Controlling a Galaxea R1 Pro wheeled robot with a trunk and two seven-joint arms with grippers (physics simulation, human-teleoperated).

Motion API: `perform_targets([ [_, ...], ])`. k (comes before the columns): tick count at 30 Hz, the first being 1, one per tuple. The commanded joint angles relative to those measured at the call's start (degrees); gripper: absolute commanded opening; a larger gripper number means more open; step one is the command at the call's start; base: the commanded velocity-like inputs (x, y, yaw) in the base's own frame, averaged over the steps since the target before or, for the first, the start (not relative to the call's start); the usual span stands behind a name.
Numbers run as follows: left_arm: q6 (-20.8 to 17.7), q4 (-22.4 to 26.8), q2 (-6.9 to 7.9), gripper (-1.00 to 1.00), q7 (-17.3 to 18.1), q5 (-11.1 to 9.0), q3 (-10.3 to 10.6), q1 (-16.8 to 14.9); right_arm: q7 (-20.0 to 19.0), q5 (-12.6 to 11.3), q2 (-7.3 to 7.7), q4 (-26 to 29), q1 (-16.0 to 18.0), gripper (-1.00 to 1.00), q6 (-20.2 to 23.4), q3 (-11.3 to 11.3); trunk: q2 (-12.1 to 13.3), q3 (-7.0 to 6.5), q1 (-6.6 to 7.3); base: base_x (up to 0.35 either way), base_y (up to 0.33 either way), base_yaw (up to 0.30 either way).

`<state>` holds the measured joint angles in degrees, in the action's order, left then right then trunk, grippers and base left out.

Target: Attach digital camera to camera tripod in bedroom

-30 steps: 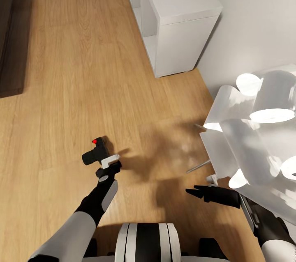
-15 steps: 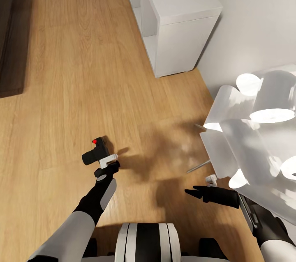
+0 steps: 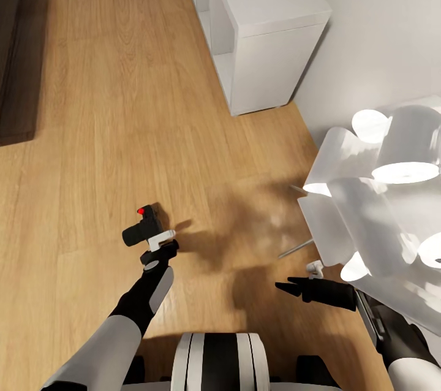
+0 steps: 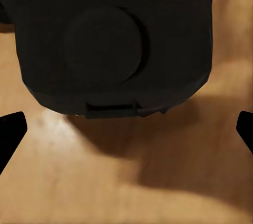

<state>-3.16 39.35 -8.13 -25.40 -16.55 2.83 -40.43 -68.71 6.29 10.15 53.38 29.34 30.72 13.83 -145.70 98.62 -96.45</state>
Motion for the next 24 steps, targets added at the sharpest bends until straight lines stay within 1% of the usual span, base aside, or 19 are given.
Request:
perform_targets([
  [1, -0.27, 0.11, 0.04, 1.00, -0.45, -0.33, 0.28, 0.00, -0.43, 0.43, -0.04, 0.09, 0.04, 1.00, 0.48, 0.19, -0.01, 0.03, 0.01, 0.000, 0.000, 0.000],
  [10, -0.22, 0.12, 0.04, 1.00, -0.47, -0.16, 0.31, 0.00, -0.46, 0.42, -0.04, 0.07, 0.05, 1.00, 0.48, 0.18, -0.01, 0.03, 0.01, 0.061, 0.000, 0.000],
  [24, -0.20, 0.19, 0.04, 1.00, -0.52, -0.15, 0.33, 0.00, -0.46, 0.42, -0.04, 0.06, 0.04, 1.00, 0.48, 0.23, -0.01, 0.03, 0.01, 0.007, 0.000, 0.000],
])
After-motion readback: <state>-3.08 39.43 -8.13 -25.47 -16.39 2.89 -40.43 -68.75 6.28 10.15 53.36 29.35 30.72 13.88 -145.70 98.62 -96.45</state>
